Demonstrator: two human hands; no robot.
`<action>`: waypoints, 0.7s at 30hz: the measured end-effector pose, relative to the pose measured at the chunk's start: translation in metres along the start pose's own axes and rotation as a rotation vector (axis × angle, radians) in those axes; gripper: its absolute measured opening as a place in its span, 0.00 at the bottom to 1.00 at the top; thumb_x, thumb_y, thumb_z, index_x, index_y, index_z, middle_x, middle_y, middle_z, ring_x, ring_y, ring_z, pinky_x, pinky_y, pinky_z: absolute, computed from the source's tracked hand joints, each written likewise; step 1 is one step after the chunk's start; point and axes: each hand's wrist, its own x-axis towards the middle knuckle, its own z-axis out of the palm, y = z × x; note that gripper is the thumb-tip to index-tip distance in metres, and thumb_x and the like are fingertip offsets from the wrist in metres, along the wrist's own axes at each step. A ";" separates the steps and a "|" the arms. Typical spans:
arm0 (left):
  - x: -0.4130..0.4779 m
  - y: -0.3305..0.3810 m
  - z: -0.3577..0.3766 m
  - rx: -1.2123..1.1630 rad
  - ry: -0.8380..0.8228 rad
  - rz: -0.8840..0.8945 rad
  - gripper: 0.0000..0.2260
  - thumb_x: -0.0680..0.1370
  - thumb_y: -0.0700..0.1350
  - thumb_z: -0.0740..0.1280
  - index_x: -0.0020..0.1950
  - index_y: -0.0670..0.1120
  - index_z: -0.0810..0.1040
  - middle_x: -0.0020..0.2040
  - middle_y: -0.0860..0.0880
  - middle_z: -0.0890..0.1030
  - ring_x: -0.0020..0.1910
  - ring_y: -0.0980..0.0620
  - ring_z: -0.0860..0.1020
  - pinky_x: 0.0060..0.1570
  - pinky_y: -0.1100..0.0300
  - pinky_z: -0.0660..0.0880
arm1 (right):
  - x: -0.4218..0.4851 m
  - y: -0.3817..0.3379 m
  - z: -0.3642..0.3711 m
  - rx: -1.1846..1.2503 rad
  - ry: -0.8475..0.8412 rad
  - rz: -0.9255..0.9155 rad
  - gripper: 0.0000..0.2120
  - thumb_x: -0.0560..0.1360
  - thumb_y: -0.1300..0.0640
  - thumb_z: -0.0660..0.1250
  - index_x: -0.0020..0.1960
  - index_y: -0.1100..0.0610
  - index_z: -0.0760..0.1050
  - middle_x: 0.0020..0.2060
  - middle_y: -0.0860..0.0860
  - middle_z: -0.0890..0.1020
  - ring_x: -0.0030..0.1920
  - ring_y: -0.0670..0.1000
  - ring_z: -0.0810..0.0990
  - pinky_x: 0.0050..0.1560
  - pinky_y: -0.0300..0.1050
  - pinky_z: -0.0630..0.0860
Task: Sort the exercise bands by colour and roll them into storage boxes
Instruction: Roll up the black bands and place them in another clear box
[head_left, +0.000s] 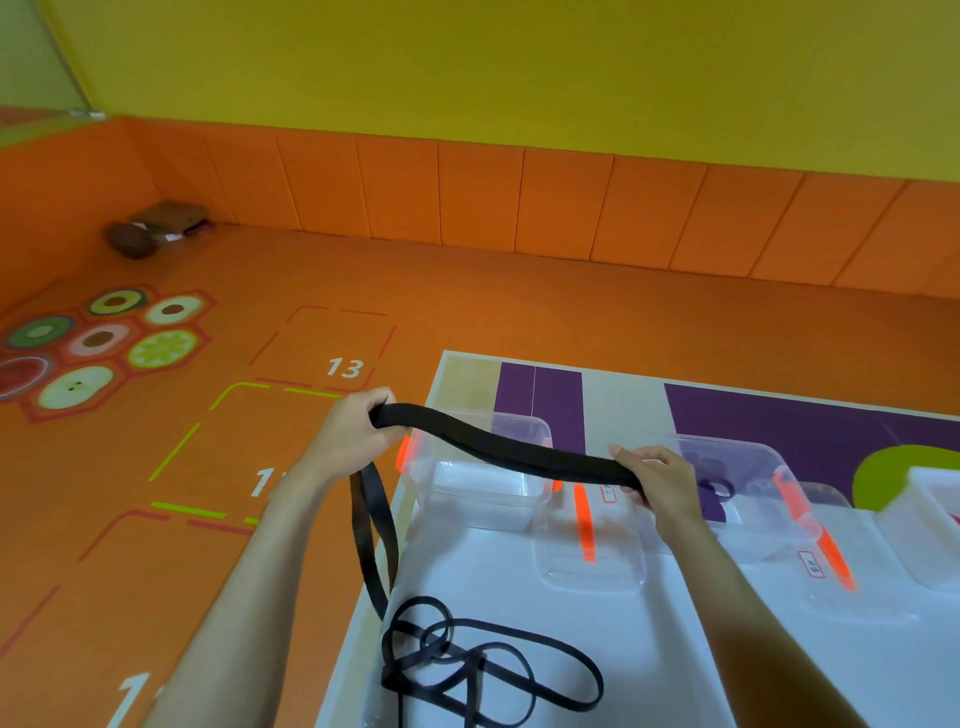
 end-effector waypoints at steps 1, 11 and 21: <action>0.001 -0.004 0.000 0.034 -0.056 -0.001 0.16 0.77 0.41 0.75 0.37 0.44 0.70 0.30 0.52 0.71 0.30 0.54 0.68 0.36 0.55 0.62 | -0.001 -0.001 -0.002 0.101 0.001 0.019 0.18 0.72 0.51 0.81 0.47 0.62 0.78 0.31 0.57 0.80 0.24 0.50 0.75 0.25 0.39 0.73; 0.012 -0.038 0.067 0.428 -0.579 -0.111 0.14 0.72 0.48 0.78 0.44 0.52 0.72 0.42 0.51 0.78 0.42 0.49 0.76 0.40 0.54 0.69 | -0.037 -0.086 -0.014 0.436 -0.004 -0.293 0.10 0.76 0.63 0.76 0.45 0.57 0.74 0.34 0.53 0.78 0.29 0.46 0.75 0.25 0.36 0.69; 0.002 0.070 0.123 -0.029 -0.562 0.196 0.38 0.76 0.56 0.78 0.81 0.59 0.63 0.78 0.61 0.65 0.76 0.62 0.65 0.74 0.61 0.64 | -0.050 -0.106 -0.002 0.260 -0.097 -0.476 0.11 0.75 0.63 0.78 0.45 0.58 0.75 0.34 0.54 0.76 0.30 0.49 0.73 0.24 0.39 0.68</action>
